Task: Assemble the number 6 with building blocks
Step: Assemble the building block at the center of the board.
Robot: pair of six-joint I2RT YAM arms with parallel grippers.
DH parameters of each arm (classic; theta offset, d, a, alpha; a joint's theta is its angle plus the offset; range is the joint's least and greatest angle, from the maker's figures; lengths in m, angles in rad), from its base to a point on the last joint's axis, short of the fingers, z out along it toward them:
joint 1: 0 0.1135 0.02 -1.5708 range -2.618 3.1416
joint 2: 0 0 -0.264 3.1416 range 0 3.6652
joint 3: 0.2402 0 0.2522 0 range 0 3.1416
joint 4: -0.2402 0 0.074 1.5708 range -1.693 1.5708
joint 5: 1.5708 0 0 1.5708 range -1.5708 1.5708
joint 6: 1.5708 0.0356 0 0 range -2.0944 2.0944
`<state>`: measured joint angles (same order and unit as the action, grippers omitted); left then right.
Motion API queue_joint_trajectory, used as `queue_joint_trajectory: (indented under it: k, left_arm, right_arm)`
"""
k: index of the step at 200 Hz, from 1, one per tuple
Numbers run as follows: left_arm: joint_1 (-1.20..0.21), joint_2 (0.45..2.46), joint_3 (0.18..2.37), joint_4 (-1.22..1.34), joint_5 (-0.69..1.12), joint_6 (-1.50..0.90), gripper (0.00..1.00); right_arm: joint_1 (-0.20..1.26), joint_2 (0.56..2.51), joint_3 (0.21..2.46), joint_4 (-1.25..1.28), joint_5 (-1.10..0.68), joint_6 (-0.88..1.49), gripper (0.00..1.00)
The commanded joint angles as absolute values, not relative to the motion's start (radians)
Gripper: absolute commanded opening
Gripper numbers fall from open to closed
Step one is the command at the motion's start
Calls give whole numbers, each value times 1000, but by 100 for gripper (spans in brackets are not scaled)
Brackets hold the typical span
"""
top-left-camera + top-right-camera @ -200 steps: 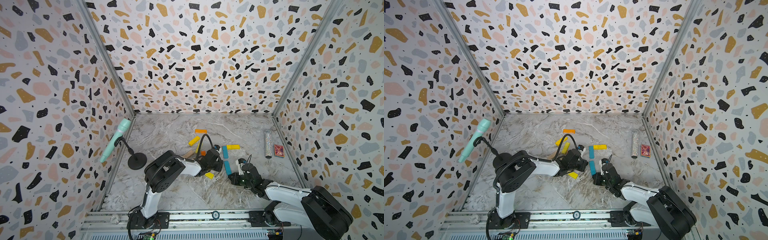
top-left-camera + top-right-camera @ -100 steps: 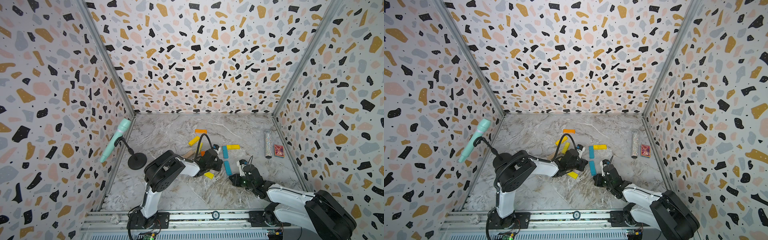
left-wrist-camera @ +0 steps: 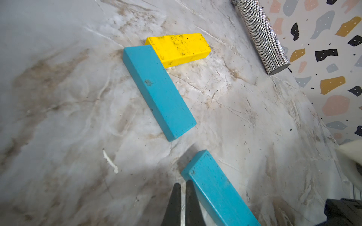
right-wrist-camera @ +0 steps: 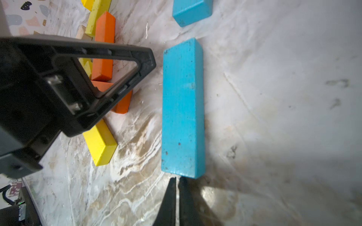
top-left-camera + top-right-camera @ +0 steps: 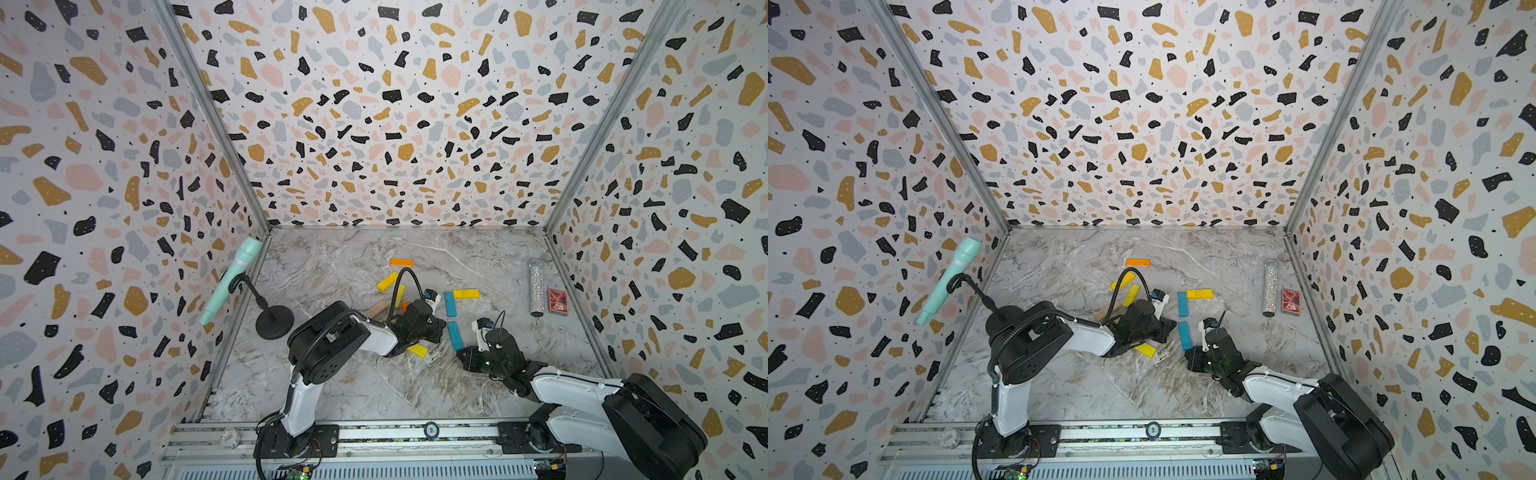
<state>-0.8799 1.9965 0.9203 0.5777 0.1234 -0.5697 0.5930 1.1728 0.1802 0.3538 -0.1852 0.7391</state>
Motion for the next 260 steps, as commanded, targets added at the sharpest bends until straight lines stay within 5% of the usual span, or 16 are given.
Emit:
queue_joint_trajectory:
  k: [1,260]
  left_arm:
    - [-875,2001,876,509,131,-586,0]
    - [-875,2046,968,440,142,-537,0]
  right_arm:
    - [589,1199,175,285,-156,726,9]
    - [560,1260,173,377,-151,732,8]
